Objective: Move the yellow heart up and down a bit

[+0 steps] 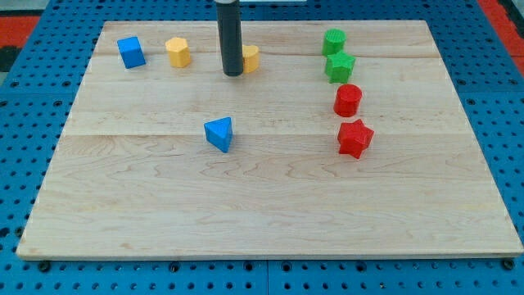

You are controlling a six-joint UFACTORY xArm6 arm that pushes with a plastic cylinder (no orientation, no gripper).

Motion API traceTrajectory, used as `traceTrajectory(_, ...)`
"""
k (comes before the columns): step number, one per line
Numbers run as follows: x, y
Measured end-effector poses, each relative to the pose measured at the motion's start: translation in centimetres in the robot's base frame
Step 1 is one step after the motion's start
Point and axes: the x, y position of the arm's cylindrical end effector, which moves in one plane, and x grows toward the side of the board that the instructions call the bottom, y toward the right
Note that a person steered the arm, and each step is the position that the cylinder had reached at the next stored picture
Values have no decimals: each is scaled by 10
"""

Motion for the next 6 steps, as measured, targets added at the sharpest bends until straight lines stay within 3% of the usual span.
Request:
traceTrajectory(1, 7, -2)
traceTrajectory(4, -48, 39)
traceTrajectory(6, -115, 87)
